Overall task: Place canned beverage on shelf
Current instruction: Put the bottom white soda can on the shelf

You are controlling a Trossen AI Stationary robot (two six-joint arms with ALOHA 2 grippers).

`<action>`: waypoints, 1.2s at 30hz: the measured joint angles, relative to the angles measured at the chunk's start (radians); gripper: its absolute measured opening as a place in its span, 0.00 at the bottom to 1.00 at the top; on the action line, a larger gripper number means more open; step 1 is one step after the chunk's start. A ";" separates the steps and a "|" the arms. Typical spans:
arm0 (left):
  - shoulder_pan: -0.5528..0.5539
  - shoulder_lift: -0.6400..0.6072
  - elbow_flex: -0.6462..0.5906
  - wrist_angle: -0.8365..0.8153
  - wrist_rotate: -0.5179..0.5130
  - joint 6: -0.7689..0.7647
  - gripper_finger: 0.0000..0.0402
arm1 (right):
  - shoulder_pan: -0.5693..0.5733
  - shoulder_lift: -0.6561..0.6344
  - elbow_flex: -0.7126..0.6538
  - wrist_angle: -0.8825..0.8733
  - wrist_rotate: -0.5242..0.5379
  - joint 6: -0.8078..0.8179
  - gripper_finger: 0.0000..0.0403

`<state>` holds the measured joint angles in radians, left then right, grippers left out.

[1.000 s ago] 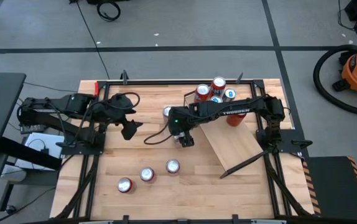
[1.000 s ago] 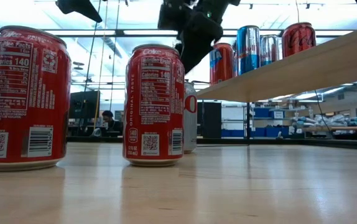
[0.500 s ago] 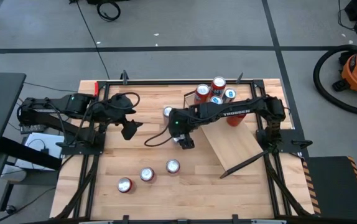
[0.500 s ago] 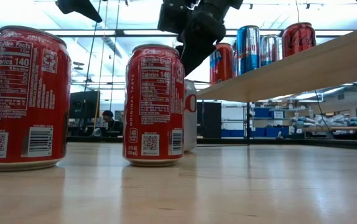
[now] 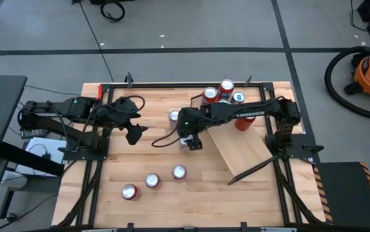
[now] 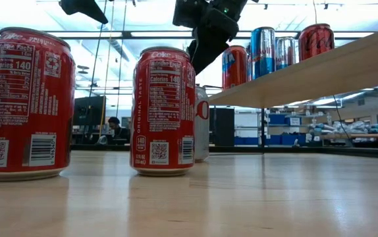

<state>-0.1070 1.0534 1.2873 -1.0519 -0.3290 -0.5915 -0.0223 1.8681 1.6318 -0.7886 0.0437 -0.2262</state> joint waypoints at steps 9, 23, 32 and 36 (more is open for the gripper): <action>0.000 0.000 0.000 0.001 -0.023 0.001 0.83 | 0.030 0.013 -0.023 0.039 -0.086 0.001 0.91; 0.003 0.008 0.000 0.013 -0.027 0.000 0.83 | 0.025 0.045 -0.110 0.156 -0.085 -0.012 0.86; 0.004 0.025 0.000 0.018 -0.027 -0.024 0.83 | 0.026 0.041 -0.150 0.200 -0.081 0.042 0.78; 0.001 0.032 0.000 0.016 -0.027 -0.027 0.83 | 0.027 0.046 -0.121 0.169 -0.078 0.074 0.78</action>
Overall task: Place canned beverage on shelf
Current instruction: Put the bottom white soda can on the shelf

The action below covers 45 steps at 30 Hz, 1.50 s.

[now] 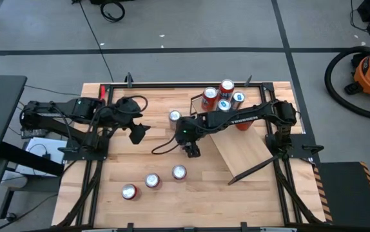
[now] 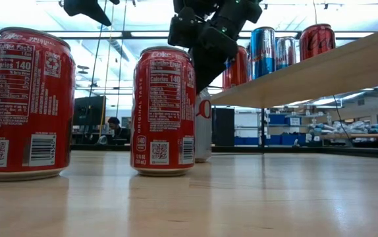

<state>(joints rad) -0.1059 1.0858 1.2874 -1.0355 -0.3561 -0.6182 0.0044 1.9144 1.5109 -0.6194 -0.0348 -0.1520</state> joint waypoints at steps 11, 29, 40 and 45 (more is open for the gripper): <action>0.000 0.008 -0.001 -0.002 0.001 0.001 0.83 | 0.020 0.000 0.188 -0.201 0.019 0.154 0.77; 0.000 0.008 -0.001 -0.001 -0.032 0.047 0.83 | 0.102 -0.042 0.487 -0.637 0.033 0.462 0.77; 0.000 0.008 -0.001 0.023 -0.068 0.064 0.83 | 0.211 -0.261 0.484 -0.822 0.250 0.715 0.77; 0.006 0.008 0.000 0.065 -0.097 0.088 0.83 | 0.258 -0.375 0.400 -0.862 0.367 0.933 0.77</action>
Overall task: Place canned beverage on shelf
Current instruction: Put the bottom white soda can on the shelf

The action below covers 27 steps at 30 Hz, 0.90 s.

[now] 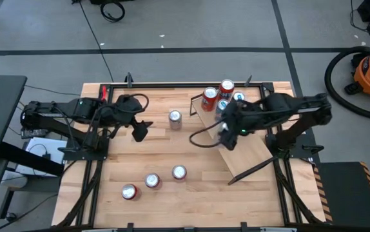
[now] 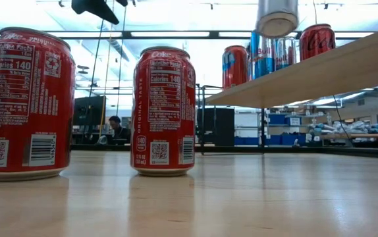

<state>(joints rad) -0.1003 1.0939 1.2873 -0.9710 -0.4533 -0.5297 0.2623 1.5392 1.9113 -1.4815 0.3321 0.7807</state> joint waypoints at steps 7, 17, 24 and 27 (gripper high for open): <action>0.014 0.000 0.000 0.019 -0.001 0.002 0.83 | 0.080 -0.131 -0.164 -0.099 0.069 0.330 0.77; 0.014 0.000 0.000 0.019 0.000 -0.001 0.83 | 0.139 -0.284 -0.335 -0.089 0.086 0.458 0.77; 0.014 0.000 0.000 0.020 0.000 -0.001 0.83 | 0.139 -0.357 -0.458 -0.091 0.088 0.459 0.77; 0.014 0.000 0.000 0.020 0.000 -0.006 0.83 | 0.139 -0.383 -0.495 -0.090 0.087 0.479 0.77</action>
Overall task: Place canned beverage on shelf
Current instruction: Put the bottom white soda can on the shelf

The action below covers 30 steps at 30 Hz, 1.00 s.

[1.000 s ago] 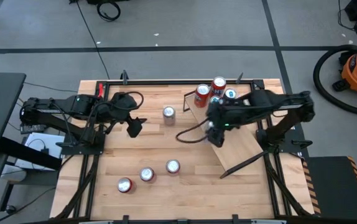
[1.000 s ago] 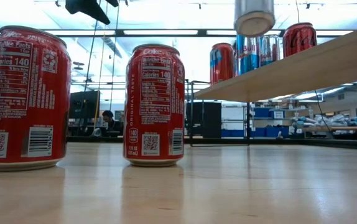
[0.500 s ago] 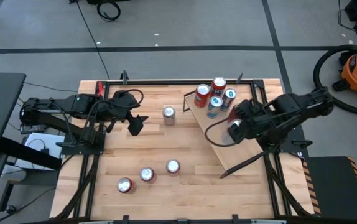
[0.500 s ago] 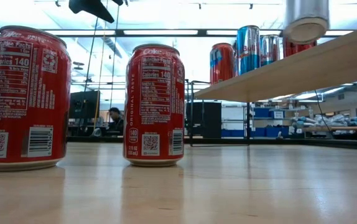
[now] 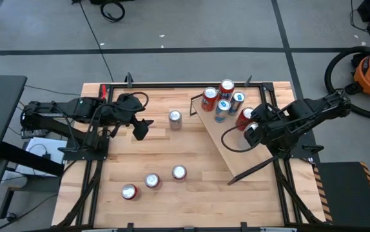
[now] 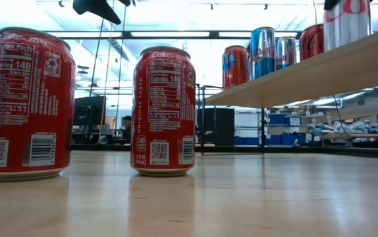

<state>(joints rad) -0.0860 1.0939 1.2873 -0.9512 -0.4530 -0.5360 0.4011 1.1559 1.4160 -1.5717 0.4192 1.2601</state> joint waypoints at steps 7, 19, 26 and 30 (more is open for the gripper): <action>0.000 0.000 0.000 0.001 0.000 -0.004 0.83 | -0.007 -0.028 -0.035 0.001 0.000 -0.010 0.77; 0.000 0.000 0.000 0.001 0.000 -0.004 0.83 | -0.032 -0.055 -0.073 0.003 -0.012 -0.079 0.77; 0.000 0.000 0.000 0.000 0.000 -0.002 0.83 | -0.032 -0.074 -0.075 -0.001 -0.008 -0.091 0.77; 0.000 0.000 0.000 0.000 0.001 0.001 0.83 | -0.032 -0.074 -0.075 0.000 -0.018 -0.128 0.77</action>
<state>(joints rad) -0.0860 1.0935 1.2873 -0.9512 -0.4524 -0.5347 0.3687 1.0821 1.3415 -1.5719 0.4008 1.1324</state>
